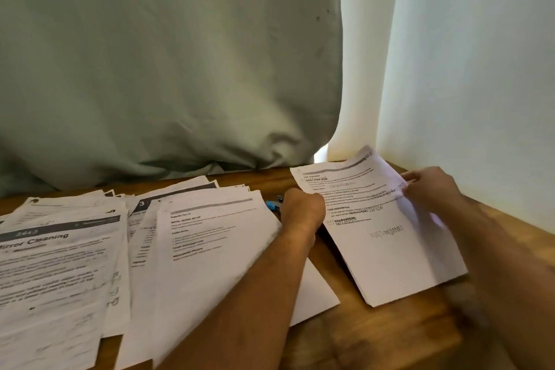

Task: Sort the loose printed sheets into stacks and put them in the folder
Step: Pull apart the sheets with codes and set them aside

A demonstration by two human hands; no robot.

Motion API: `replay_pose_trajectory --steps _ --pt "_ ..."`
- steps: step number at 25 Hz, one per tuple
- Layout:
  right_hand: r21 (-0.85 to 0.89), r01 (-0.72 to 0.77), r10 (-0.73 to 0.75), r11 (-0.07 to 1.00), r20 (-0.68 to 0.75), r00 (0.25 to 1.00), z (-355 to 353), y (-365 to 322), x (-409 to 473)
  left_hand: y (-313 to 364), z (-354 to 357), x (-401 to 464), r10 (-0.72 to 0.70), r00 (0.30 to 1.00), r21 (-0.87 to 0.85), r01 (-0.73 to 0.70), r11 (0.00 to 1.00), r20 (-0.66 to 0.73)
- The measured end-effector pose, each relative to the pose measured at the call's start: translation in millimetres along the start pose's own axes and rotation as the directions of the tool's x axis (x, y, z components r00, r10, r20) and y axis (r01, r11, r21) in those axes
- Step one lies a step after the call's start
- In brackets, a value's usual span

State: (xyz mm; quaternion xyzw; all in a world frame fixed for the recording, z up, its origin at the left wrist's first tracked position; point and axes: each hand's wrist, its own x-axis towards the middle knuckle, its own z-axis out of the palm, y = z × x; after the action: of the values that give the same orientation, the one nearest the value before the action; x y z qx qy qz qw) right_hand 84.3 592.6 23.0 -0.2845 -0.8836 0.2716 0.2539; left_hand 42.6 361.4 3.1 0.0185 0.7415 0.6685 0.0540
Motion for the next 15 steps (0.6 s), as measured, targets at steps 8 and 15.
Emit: replay_pose_trajectory --steps 8,15 --pt "0.022 -0.047 0.047 0.999 -0.032 0.998 25 22 -4 -27 9 6 0.268 0.955 0.553 -0.293 0.78 0.128" --pt "-0.1 0.013 -0.011 0.995 0.024 1.0 33 33 3 -21 7 3 0.266 0.96 0.701 -0.251 0.667 0.09"
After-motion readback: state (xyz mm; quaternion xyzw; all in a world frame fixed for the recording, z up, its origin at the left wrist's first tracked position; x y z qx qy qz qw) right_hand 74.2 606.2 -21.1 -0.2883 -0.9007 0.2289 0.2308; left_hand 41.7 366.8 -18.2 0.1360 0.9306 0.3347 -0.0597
